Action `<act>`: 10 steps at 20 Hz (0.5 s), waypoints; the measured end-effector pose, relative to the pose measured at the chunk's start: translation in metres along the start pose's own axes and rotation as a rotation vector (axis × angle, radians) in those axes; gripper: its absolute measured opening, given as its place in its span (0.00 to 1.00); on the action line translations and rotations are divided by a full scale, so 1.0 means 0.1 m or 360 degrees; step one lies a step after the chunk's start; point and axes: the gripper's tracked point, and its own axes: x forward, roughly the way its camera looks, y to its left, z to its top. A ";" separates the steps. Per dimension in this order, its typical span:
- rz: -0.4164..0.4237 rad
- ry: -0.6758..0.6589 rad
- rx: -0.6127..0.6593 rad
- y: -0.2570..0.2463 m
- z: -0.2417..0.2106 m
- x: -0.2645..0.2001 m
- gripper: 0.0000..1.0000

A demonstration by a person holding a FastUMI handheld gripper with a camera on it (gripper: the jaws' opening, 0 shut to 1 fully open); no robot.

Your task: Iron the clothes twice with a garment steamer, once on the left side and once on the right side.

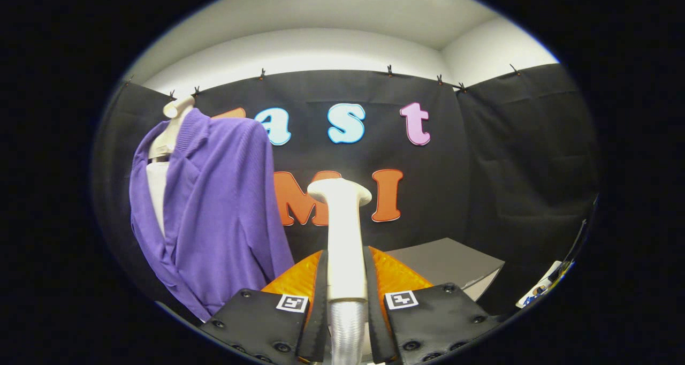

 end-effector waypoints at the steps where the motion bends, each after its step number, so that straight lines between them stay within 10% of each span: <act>1: 0.0022 -0.0024 -0.0012 0.07 0.03 -0.14 0.39; 10: 0.0137 -0.0215 -0.0006 0.64 0.08 -1.24 0.39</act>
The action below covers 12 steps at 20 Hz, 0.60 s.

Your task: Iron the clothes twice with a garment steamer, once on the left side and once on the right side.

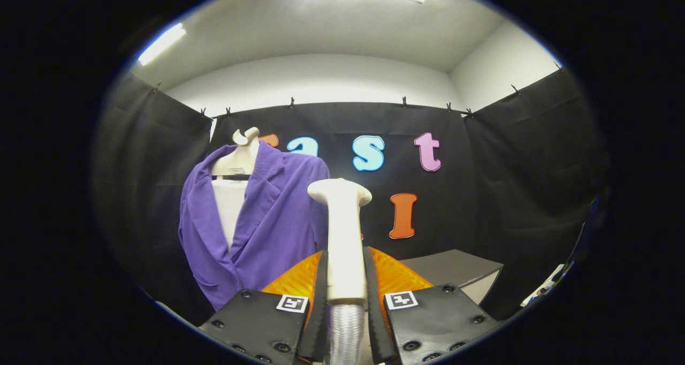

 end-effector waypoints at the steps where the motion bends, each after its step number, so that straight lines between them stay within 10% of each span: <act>1: 0.0006 -0.0017 -0.0003 0.11 0.00 -0.09 0.39; 12: -0.0045 -0.0137 0.0044 1.13 -0.01 -0.77 0.39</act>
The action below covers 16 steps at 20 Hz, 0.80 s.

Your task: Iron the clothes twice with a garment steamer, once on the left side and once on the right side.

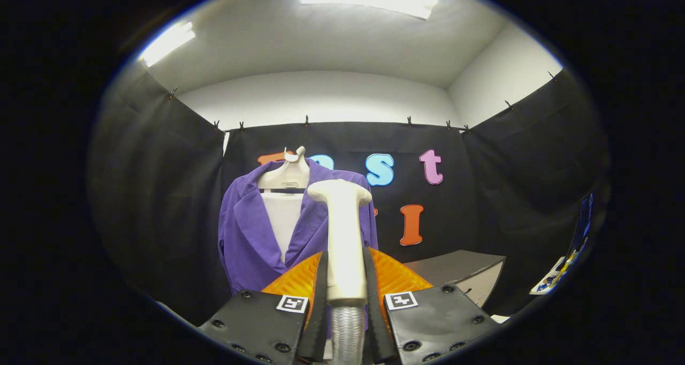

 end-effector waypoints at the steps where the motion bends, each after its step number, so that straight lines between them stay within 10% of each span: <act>1: 0.0012 -0.0001 0.0009 0.08 -0.02 -0.03 0.39; 16: -0.0035 -0.0033 -0.0086 0.40 -0.17 0.22 0.39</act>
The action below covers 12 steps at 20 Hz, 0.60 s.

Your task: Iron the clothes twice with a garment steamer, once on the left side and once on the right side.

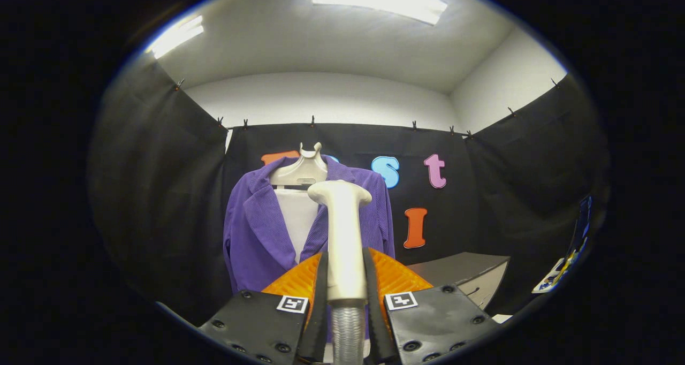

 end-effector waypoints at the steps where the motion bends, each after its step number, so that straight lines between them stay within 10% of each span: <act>1: 0.0000 0.0003 -0.0014 0.01 -0.02 0.03 0.39; 12: -0.0018 0.0028 -0.0047 0.12 -0.21 0.38 0.39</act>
